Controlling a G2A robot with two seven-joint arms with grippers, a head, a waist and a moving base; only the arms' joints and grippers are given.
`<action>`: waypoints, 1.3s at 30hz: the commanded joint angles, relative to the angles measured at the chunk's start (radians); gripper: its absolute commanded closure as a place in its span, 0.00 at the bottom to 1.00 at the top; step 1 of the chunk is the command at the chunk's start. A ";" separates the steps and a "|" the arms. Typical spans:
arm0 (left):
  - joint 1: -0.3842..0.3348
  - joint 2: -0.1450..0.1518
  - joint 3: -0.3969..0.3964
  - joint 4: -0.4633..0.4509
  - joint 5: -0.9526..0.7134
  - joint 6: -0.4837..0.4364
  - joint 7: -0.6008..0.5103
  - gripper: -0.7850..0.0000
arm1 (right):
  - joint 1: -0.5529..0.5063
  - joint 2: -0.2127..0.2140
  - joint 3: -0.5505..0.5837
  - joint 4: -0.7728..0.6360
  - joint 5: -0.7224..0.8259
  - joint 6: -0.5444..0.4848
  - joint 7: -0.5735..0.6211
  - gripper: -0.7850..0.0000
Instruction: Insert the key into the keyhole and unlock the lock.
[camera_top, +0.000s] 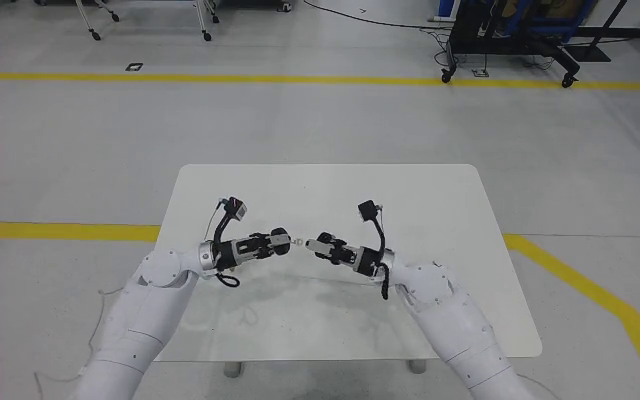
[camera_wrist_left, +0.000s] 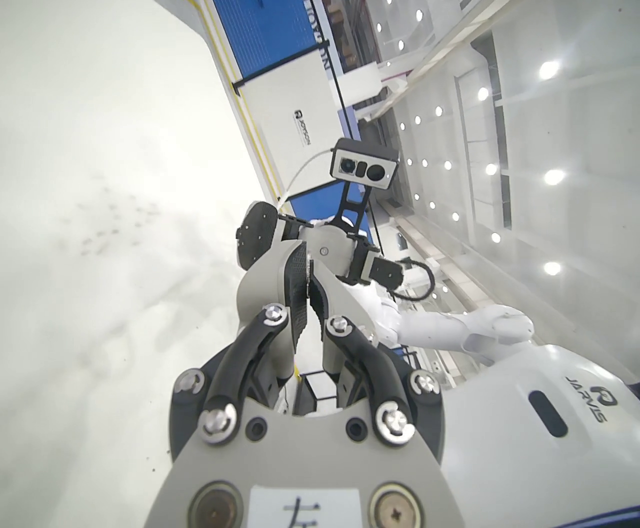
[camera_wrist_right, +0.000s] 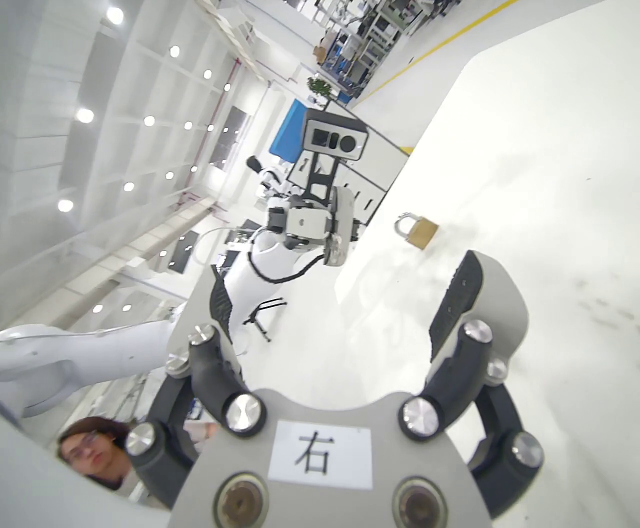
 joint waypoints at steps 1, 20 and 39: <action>-0.010 -0.003 0.012 0.017 0.000 -0.007 -0.014 1.00 | 0.017 0.004 0.008 0.029 0.091 0.033 0.081 0.55; -0.038 -0.014 0.057 0.055 0.005 -0.009 -0.023 1.00 | 0.133 -0.011 -0.080 0.213 0.195 0.040 0.125 0.79; -0.039 -0.012 0.054 0.054 0.022 -0.014 0.002 1.00 | 0.132 -0.002 -0.108 0.208 0.220 0.039 0.165 0.87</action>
